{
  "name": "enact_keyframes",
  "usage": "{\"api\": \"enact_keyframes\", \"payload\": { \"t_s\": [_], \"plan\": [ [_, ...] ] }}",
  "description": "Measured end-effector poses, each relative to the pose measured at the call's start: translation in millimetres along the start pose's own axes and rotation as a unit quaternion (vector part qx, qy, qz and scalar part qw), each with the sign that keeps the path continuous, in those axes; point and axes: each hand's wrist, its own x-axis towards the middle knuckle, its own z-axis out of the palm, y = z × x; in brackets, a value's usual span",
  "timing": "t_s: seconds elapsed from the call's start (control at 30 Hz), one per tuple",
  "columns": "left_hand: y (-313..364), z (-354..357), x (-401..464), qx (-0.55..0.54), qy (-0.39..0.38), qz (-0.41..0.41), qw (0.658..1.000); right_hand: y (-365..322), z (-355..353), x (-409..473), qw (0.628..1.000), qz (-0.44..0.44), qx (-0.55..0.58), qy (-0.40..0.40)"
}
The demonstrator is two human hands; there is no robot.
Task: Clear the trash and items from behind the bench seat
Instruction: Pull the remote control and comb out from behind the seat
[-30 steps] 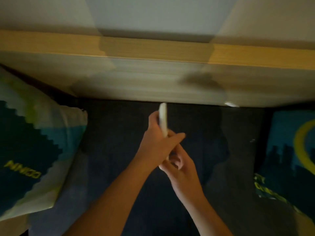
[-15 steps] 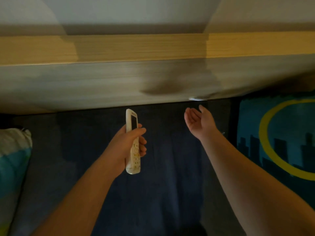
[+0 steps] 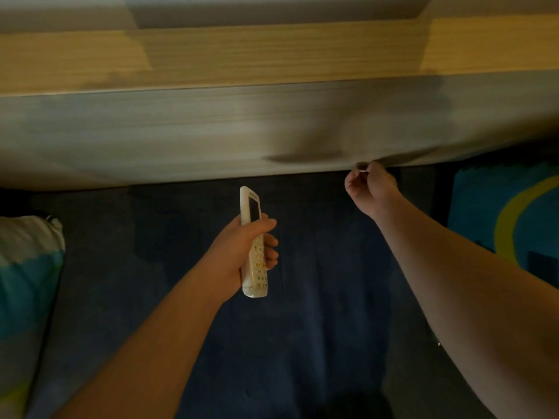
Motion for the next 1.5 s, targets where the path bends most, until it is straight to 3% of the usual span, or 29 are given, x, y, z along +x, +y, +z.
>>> {"api": "enact_keyframes", "payload": {
  "t_s": [0.1, 0.27, 0.4, 0.5, 0.8, 1.07, 1.33, 1.5],
  "plan": [
    [-0.2, 0.9, -1.6, 0.006, 0.003, 0.007, 1.0, -5.3, -0.4, -0.4, 0.993, -0.026, -0.111, 0.022],
    [3.1, 2.8, -21.4, 0.0, 0.01, 0.018, 1.0, 0.6, -4.8, -45.1, 0.983, 0.0, -0.185, 0.013],
    [8.1, 0.1, -52.8, -0.025, 0.019, 0.031, 0.999, 42.2, -3.7, -137.3, 0.915, 0.009, -0.382, -0.127],
    [12.1, -5.8, -81.9, -0.031, 0.018, 0.042, 0.998, 61.3, -15.6, -207.7, 0.863, -0.025, -0.435, -0.254],
    [31.8, -29.9, -227.4, -0.039, 0.048, 0.143, 0.988, 65.7, -4.4, -386.0, 0.803, -0.066, -0.408, -0.43],
    [40.1, -67.4, -417.2, -0.05, 0.03, 0.273, 0.96, 80.0, 9.9, -569.7, 0.691, -0.19, -0.446, -0.536],
    [32.7, -111.4, -604.2, -0.05, 0.074, 0.396, 0.914, 122.6, -0.8, -734.7, 0.639, -0.2, -0.446, -0.594],
    [16.7, -116.6, -691.4, -0.099, 0.107, 0.43, 0.891, 138.2, -14.2, -799.7, 0.636, -0.192, -0.428, -0.613]
  ]
}}
